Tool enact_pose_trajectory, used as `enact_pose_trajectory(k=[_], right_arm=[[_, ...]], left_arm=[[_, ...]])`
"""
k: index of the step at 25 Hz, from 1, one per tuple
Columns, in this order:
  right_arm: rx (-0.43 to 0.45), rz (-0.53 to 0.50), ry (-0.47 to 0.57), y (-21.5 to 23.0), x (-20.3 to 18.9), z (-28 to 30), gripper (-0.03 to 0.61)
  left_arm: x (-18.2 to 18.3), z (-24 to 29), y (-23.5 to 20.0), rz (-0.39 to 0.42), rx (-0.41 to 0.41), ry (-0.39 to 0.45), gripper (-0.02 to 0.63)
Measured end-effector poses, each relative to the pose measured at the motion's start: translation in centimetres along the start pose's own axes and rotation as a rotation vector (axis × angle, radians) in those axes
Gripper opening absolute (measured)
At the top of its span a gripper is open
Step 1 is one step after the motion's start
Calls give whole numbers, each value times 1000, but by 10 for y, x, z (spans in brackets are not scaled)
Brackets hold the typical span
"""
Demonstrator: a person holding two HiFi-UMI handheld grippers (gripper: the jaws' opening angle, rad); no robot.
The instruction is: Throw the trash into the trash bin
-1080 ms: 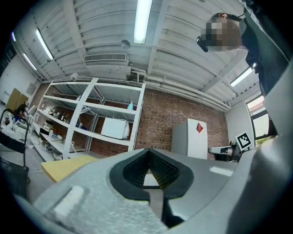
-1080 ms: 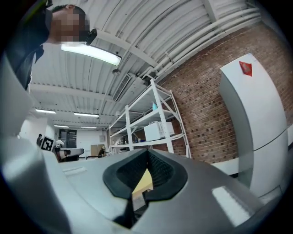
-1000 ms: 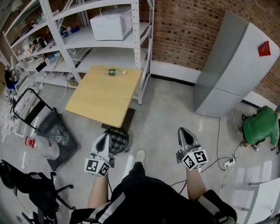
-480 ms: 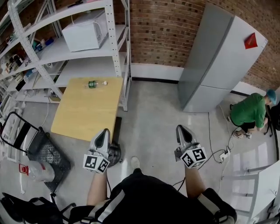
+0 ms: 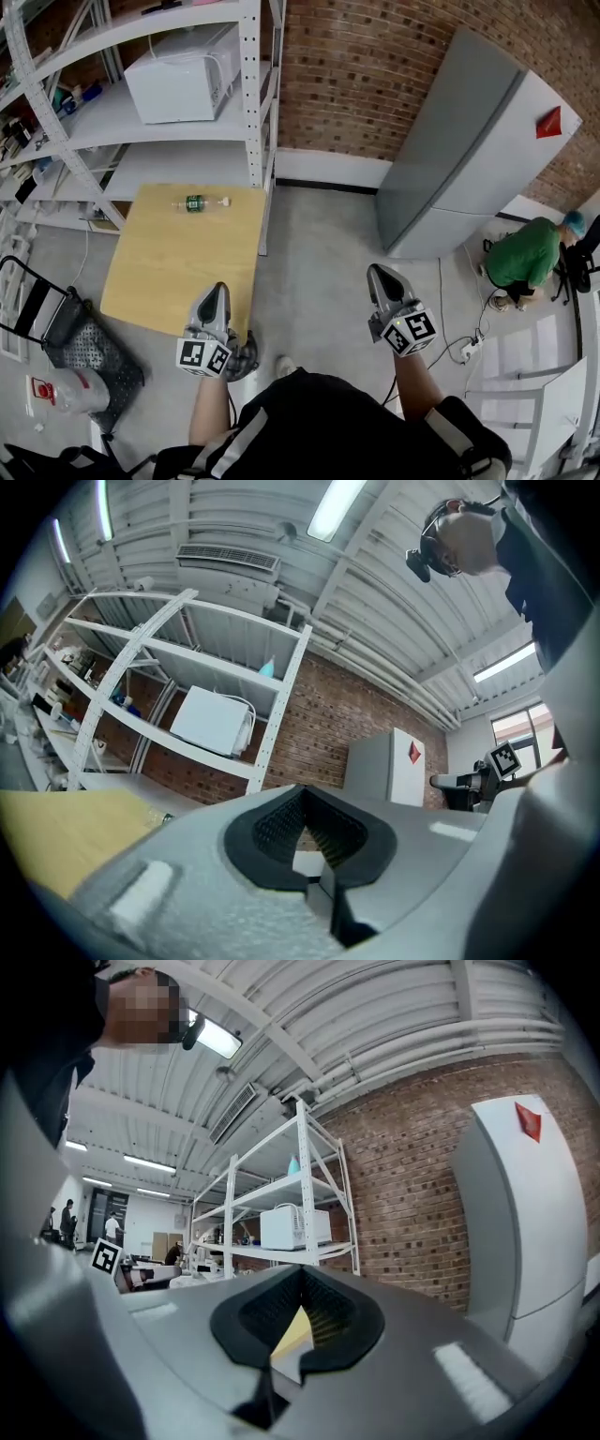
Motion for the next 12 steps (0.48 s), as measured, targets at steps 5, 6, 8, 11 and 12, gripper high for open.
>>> enact_pose_trajectory(k=[5, 6, 8, 11, 12], right_arm=[[47, -34, -20, -18, 8, 63, 5], [58, -41, -30, -21, 11, 74, 5], [87, -53, -59, -32, 12, 98, 5], [168, -74, -95, -58, 7, 137, 5], [200, -80, -102, -65, 5, 149, 5]], left_arm=[[-4, 5, -49, 15, 51, 0, 0], [-5, 6, -53, 16, 49, -5, 0], [-4, 7, -62, 21, 52, -16, 0], [1, -2, -83, 41, 100, -20, 0], [2, -6, -89, 43, 122, -16, 0]])
Point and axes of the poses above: the fingertips, and each gripper's own axes: z forward along the fingers, y to its right, x out of its top, the point moved 5 cm from there along -z, backward along the fingers, and after that the axes turned 7 degrees about z, right-handed, at the moved point
